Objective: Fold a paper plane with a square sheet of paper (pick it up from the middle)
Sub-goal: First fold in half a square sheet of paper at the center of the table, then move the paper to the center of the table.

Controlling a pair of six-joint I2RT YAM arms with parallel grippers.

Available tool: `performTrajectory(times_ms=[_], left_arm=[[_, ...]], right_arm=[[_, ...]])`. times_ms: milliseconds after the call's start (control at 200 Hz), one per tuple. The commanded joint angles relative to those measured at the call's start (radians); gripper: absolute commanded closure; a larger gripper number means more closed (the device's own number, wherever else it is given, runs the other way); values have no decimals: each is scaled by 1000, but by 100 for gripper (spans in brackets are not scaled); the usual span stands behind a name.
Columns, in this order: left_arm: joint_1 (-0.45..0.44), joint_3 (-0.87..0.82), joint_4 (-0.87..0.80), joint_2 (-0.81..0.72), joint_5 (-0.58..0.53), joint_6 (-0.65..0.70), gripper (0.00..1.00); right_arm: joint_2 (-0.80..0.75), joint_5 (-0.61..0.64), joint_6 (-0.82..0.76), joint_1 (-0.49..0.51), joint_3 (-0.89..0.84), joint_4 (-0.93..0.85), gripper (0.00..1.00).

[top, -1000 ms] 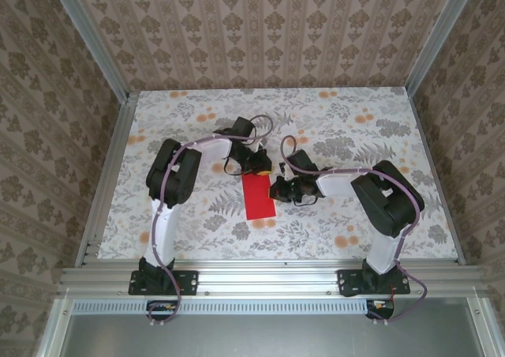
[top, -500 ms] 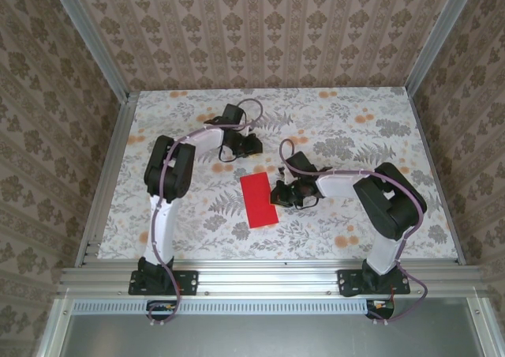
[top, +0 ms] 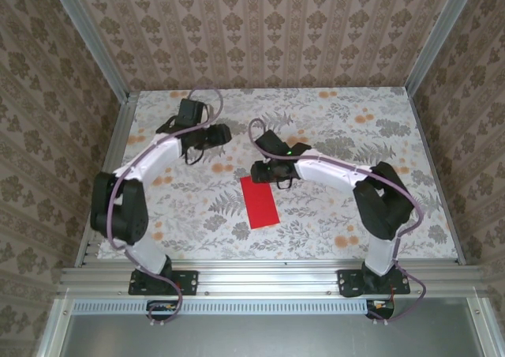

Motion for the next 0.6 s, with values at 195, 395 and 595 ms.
performTrajectory(times_ms=[195, 395, 595], left_arm=[[83, -315, 56, -188, -87, -86, 14], [107, -389, 102, -188, -5, -83, 4], [107, -416, 133, -189, 86, -92, 3]], right_arm=[[169, 89, -66, 46, 113, -109, 50], [236, 102, -35, 46, 161, -97, 48], [296, 132, 9, 26, 169, -112, 49]])
